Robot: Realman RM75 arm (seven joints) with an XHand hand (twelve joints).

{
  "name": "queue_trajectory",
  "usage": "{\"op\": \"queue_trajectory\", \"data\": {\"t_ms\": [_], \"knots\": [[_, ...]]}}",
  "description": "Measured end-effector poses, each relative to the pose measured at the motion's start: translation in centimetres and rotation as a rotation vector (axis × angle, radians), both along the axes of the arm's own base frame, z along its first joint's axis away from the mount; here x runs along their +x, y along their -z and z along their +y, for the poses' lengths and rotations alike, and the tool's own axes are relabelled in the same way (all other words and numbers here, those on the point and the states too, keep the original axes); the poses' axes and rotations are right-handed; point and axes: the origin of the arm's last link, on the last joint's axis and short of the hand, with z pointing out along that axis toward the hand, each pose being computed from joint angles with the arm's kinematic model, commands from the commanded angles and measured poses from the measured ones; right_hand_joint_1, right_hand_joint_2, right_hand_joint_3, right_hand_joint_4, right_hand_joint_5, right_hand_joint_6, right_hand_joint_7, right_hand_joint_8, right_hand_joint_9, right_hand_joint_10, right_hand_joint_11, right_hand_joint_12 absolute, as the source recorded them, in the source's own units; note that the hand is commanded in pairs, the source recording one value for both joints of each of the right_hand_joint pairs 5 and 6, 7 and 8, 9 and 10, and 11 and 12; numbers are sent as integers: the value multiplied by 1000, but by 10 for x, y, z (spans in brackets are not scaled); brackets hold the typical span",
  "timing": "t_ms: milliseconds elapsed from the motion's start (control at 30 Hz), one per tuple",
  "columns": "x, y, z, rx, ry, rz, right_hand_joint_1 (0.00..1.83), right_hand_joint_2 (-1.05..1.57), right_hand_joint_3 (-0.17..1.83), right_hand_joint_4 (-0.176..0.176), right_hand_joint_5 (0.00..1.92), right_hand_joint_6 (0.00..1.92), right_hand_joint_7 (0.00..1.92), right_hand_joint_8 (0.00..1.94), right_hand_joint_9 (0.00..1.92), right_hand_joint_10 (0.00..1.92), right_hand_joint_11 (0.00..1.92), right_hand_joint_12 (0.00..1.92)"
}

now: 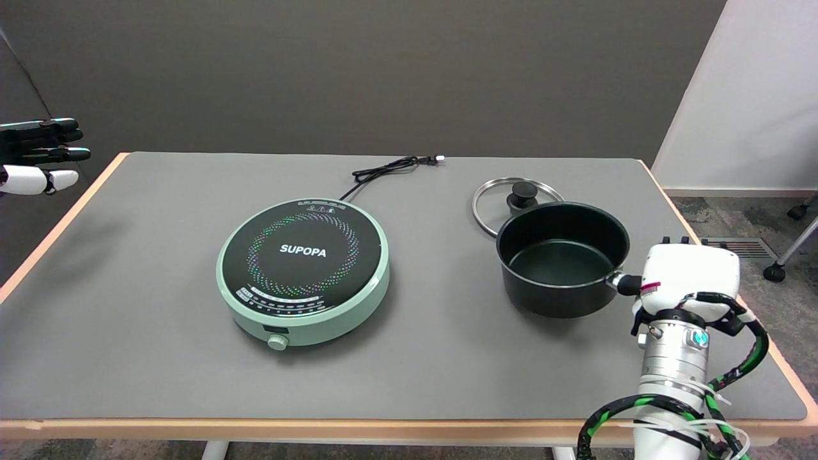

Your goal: Place the pot onto the table.

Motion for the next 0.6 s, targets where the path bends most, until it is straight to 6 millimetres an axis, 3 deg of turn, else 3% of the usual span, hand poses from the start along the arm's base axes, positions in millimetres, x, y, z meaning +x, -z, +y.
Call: {"op": "queue_trajectory", "data": {"t_ms": [467,600], "knots": [[-18,-7,8,-56,33,-36,968,831,852,-91,1655,1655,1655,1655,1655,1655,1655,1655],[-23,-8,11,-70,45,-42,966,805,800,-88,1404,1404,1404,1404,1404,1404,1404,1404]]}}
